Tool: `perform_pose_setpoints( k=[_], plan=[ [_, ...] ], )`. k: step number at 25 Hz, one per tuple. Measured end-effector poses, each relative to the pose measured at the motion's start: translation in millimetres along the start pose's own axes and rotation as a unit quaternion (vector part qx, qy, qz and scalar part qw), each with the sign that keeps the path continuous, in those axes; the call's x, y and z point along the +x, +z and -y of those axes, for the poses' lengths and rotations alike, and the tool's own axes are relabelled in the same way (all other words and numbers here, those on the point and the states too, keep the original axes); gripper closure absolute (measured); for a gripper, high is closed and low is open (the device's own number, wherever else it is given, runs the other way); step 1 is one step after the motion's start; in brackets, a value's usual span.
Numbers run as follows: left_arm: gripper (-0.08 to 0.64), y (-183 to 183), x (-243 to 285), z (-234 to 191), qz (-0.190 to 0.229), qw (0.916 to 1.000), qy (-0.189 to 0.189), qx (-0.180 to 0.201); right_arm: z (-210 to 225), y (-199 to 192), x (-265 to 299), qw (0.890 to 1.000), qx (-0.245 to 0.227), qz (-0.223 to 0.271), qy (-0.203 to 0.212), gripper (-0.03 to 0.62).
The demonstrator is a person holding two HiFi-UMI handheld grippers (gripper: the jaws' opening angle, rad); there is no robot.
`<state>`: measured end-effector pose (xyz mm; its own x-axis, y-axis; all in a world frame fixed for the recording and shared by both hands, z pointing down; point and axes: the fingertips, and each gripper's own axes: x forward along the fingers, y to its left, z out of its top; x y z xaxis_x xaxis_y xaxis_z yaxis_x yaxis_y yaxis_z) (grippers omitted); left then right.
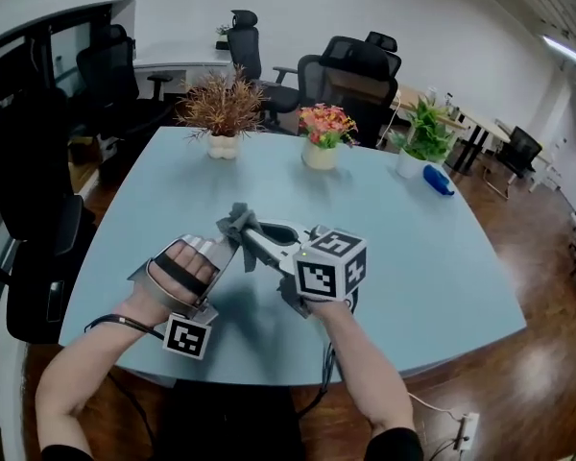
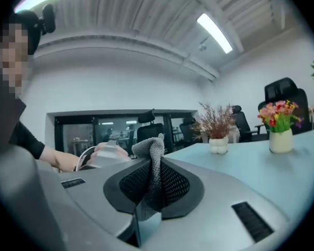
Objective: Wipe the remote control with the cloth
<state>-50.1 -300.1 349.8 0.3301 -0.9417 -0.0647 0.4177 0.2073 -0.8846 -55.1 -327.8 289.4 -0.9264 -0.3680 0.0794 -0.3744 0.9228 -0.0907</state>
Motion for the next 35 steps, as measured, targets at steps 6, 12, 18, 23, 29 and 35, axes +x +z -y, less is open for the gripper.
perform_pose_setpoints(
  k=[6, 12, 18, 23, 29, 35],
  plan=[
    [0.380, 0.8, -9.1, -10.6, 0.001, 0.9999, 0.013, -0.008, 47.9, -0.4, -26.8, 0.994, -0.034, -0.022, -0.103, 0.568],
    [0.380, 6.0, -21.9, -15.8, 0.019, 0.9977, 0.019, 0.063, 44.5, -11.5, -24.3, 0.991, -0.058, -0.058, -0.106, 0.568],
    [0.379, 20.4, -40.3, -11.9, 0.090, 0.9669, 0.019, 0.238, -29.5, 24.3, -29.3, 0.996, -0.003, 0.023, 0.088, 0.568],
    [0.376, 51.6, -62.7, 3.5, 0.192, 0.9145, -0.003, 0.356, -61.1, -31.4, -17.1, 0.979, -0.003, -0.115, 0.169, 0.568],
    [0.374, 30.1, -55.9, -35.7, 0.129, 0.9689, 0.006, 0.211, -27.3, -65.9, -32.6, 0.968, 0.036, -0.197, 0.149, 0.569],
    [0.376, -1.8, -31.2, -40.6, 0.156, 0.9647, -0.129, -0.168, 36.8, -78.7, -35.4, 0.973, -0.026, -0.227, -0.023, 0.568]
  ],
)
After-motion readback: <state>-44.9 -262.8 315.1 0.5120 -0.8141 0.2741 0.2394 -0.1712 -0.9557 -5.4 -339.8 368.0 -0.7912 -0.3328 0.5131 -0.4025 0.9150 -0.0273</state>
